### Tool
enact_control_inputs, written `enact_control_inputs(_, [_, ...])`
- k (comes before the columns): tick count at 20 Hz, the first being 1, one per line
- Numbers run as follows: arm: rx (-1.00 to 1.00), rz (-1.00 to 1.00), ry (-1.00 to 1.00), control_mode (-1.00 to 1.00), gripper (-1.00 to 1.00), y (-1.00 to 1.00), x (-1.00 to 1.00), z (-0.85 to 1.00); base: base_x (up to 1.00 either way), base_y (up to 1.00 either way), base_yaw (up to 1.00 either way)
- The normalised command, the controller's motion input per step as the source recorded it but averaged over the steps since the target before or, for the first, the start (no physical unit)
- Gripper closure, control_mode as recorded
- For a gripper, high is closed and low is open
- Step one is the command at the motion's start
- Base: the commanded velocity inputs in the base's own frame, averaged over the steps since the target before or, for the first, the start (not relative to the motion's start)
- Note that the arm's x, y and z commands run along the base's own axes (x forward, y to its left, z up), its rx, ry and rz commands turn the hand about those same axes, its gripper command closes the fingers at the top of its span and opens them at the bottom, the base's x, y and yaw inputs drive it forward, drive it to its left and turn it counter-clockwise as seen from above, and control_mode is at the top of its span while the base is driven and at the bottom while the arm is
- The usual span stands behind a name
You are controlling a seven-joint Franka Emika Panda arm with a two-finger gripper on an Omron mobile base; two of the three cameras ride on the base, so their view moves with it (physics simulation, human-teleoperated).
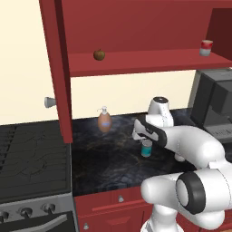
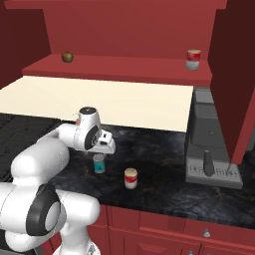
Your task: Pick the cans from the counter and place them in their designated side in the cabinet.
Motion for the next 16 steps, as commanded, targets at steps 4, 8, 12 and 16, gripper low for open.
enact_control_inputs(4, [0.00,0.00,0.05,-1.00,-1.00,-0.01,0.06,-0.18,0.00,0.00,0.00])
enact_control_inputs(8, [0.00,0.00,0.05,-1.00,-1.00,0.00,0.04,-0.19,0.00,0.00,0.00])
enact_control_inputs(12, [0.00,0.00,0.04,-1.00,-1.00,0.00,0.06,-0.18,0.00,0.00,0.00])
enact_control_inputs(16, [0.00,0.00,0.03,-1.00,-1.00,0.00,0.08,-0.18,0.00,0.00,0.00])
